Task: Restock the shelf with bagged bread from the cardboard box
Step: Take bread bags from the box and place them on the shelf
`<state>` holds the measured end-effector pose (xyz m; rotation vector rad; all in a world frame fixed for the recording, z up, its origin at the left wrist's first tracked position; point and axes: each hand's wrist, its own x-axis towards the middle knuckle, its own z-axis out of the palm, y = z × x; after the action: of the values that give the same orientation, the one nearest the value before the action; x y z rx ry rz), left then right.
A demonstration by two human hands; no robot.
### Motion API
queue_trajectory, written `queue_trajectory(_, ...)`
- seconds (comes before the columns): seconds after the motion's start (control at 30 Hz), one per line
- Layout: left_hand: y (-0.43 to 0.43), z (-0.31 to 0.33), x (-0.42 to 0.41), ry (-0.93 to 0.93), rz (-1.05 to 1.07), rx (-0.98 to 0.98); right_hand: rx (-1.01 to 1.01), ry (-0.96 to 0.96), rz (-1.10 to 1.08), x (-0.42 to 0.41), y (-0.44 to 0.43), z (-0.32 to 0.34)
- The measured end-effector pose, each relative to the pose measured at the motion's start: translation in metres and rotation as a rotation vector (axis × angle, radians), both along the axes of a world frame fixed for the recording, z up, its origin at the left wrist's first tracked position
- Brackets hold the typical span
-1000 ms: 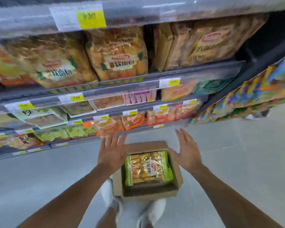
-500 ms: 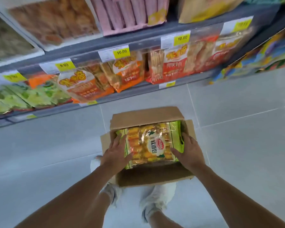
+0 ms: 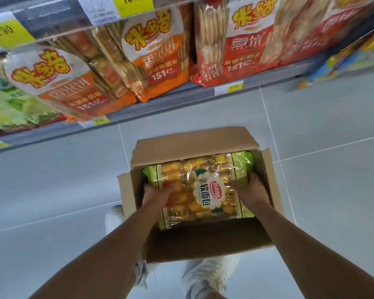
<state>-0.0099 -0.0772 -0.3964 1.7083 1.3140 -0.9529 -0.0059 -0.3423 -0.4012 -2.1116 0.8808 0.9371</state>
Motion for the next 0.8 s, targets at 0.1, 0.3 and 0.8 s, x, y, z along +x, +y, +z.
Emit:
queue_trajectory(0.1, -0.001, 0.0, 0.001, 0.012, 0.06, -0.065, -0.018, -0.026, 0.068, -0.003, -0.002, -0.004)
queue_trajectory(0.3, 0.008, 0.016, -0.007, -0.003, 0.031, -0.11, -0.095, -0.058, 0.041, -0.013, -0.006, 0.018)
queue_trajectory(0.8, 0.009, 0.191, -0.001, -0.028, -0.116, -0.085, -0.092, -0.118, -0.07, -0.021, -0.008, 0.196)
